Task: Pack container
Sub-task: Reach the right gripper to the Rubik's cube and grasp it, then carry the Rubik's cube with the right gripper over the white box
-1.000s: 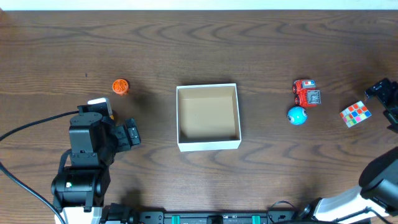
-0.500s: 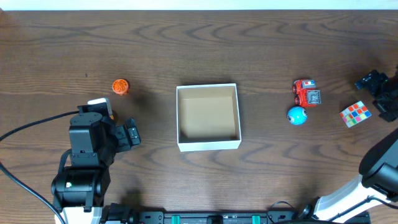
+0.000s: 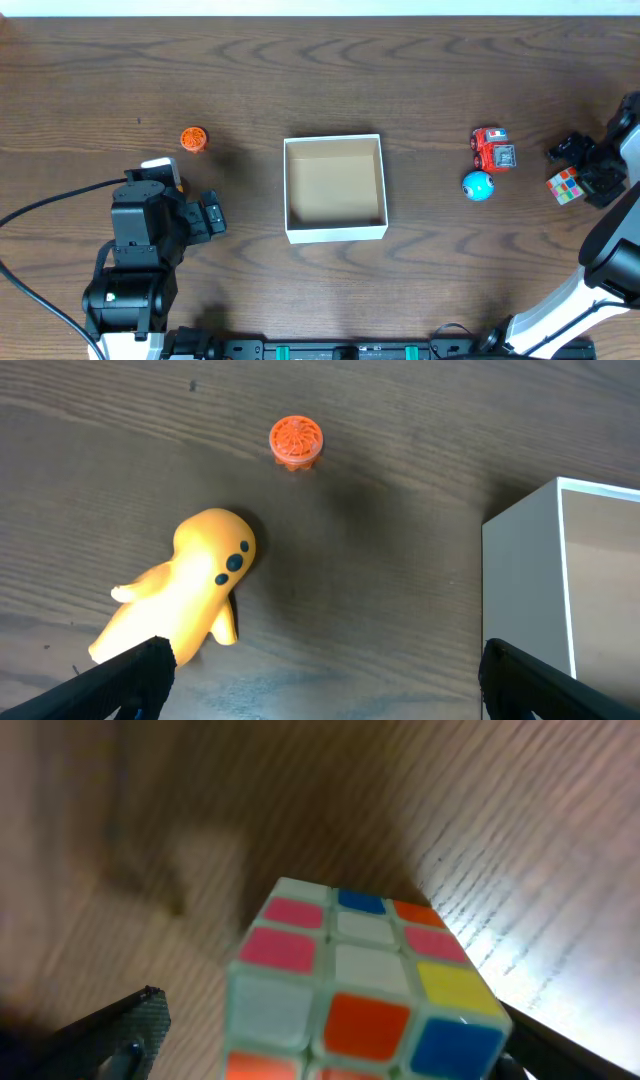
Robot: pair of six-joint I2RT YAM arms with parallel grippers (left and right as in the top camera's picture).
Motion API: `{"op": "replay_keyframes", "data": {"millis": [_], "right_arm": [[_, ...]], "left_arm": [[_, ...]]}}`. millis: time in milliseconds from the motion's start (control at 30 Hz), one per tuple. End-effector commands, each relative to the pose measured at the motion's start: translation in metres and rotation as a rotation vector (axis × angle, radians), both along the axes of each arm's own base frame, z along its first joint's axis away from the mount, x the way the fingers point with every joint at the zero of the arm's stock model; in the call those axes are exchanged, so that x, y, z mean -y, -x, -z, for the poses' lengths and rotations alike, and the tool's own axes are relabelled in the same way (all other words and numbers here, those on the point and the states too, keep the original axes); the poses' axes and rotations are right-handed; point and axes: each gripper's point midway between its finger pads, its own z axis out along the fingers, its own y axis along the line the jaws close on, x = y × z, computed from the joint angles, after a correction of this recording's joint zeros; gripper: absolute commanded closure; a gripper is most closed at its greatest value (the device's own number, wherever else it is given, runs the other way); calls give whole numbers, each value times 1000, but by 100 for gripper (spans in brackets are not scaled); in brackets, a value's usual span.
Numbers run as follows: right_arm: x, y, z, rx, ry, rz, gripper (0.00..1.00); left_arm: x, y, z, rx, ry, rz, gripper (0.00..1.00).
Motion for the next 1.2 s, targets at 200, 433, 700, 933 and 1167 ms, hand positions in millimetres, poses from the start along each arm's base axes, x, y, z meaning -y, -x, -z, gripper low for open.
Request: {"op": "replay_keyframes", "data": {"millis": [200,433,700,933,1167], "right_arm": [[-3,4,9,-18,1,-16,21],[-3,4,9,-17,2,-16,36],[-7,5,4,-20,-6,-48,60],[-26,-15,-62,119,86,-207,76],[-106,-23,-174,374,181,-452,99]], "left_arm": [[0,-2,-9,21,-9,2,2],[0,-2,-9,21,-9,2,2],[0,-2,-9,22,-9,2,2],[-1,-2,-9,21,-9,1,2],[0,-1,-8,14,-9,2,2]]}}
